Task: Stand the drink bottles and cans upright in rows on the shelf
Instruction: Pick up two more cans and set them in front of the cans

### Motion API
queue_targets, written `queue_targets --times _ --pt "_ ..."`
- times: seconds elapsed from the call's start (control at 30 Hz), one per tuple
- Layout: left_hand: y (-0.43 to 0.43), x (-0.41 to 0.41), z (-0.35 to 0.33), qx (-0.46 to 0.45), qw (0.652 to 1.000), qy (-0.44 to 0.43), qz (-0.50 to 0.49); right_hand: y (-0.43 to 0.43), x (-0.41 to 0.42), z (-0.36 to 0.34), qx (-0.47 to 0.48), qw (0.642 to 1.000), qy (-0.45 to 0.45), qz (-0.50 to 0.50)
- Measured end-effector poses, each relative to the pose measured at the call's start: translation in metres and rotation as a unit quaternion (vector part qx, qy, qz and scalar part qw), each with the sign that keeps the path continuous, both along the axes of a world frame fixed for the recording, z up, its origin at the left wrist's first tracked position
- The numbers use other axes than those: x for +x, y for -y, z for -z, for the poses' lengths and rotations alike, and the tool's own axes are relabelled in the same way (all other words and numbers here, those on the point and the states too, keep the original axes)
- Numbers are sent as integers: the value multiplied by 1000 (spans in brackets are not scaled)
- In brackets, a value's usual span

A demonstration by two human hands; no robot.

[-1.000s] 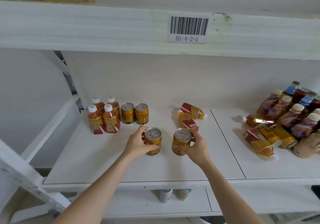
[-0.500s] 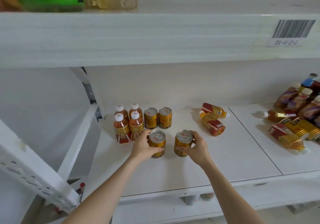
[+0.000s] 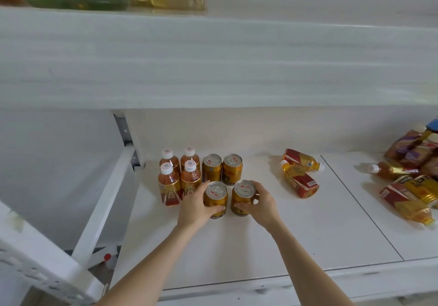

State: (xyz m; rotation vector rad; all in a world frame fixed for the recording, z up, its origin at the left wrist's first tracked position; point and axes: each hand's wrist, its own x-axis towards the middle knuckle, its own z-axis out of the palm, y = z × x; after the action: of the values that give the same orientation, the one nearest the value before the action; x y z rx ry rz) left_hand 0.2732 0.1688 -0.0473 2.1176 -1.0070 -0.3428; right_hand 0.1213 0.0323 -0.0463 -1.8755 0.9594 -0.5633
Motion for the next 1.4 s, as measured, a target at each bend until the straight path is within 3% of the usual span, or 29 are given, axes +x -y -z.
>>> queue_targets --times 0.1,0.47,1.1,1.23,1.4 --pt "5 -3 0 12 999 45 -12 4 10 2 16 1000 2 11" --pt "18 2 2 -35 996 55 -62 22 26 8 32 999 15 15" --pt "16 0 -1 2 995 70 -64 18 23 2 10 1000 -7 5" --pt "3 -4 -4 -10 990 130 -51 11 5 -5 -52 998 -42 -1" --pt "-13 -9 -2 2 959 283 -11 3 -21 -10 -183 975 -126 -10"
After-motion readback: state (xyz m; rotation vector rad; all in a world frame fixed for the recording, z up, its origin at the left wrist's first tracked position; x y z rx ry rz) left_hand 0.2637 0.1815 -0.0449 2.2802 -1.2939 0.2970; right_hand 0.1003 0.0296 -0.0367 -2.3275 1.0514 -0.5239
